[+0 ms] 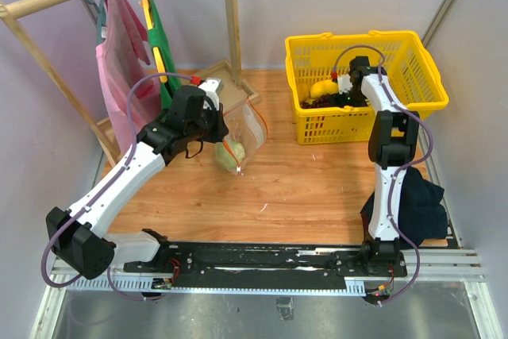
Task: Place the food in the zip-top bag and seal the zipper
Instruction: Pick up the fake vegetable from the bin.
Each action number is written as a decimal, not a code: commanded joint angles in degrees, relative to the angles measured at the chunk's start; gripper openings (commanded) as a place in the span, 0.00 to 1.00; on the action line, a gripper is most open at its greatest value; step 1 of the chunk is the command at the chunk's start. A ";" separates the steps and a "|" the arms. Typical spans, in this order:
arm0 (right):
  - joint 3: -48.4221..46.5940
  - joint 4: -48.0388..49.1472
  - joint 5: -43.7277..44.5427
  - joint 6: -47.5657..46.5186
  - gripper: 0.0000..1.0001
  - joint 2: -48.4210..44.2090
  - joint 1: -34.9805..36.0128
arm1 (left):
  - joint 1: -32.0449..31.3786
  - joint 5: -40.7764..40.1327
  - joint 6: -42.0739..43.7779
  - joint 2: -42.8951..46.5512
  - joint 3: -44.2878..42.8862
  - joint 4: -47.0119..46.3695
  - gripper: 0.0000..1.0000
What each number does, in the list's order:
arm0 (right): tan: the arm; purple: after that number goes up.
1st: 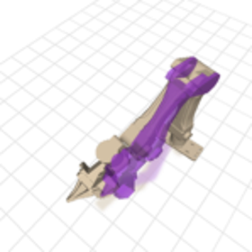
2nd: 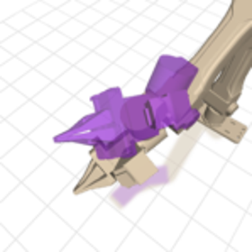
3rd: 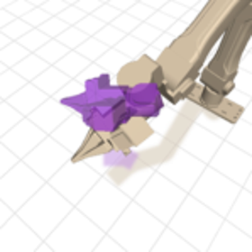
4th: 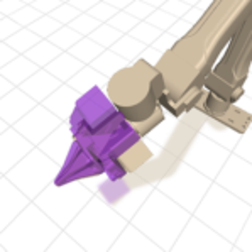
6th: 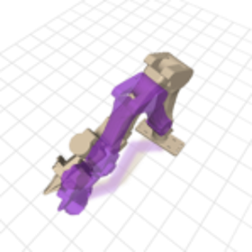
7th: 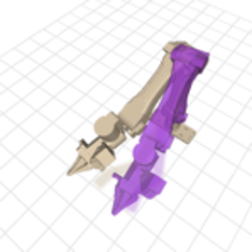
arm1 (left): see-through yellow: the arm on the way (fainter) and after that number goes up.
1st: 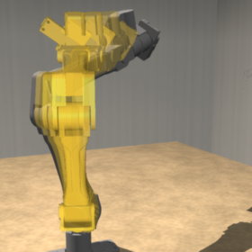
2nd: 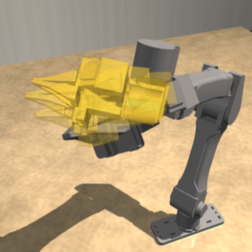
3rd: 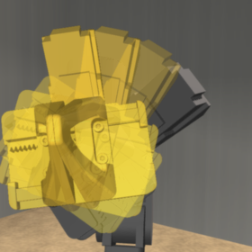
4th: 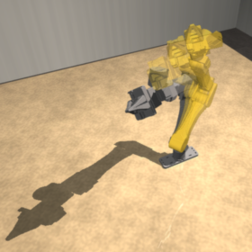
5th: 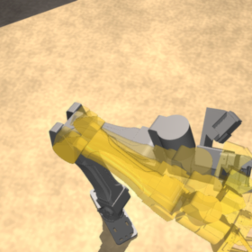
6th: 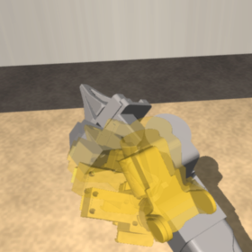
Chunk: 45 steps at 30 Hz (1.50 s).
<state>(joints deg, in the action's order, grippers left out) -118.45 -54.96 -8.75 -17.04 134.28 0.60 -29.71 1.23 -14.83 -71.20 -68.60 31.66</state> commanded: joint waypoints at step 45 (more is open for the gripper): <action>32.37 37.48 -9.46 18.59 0.21 -55.37 15.26 | 5.99 15.52 -0.06 4.89 7.56 -9.64 0.00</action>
<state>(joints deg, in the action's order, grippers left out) -89.34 -24.58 -14.85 -2.17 82.37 10.74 -24.91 13.96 -14.83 -67.81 -61.84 24.88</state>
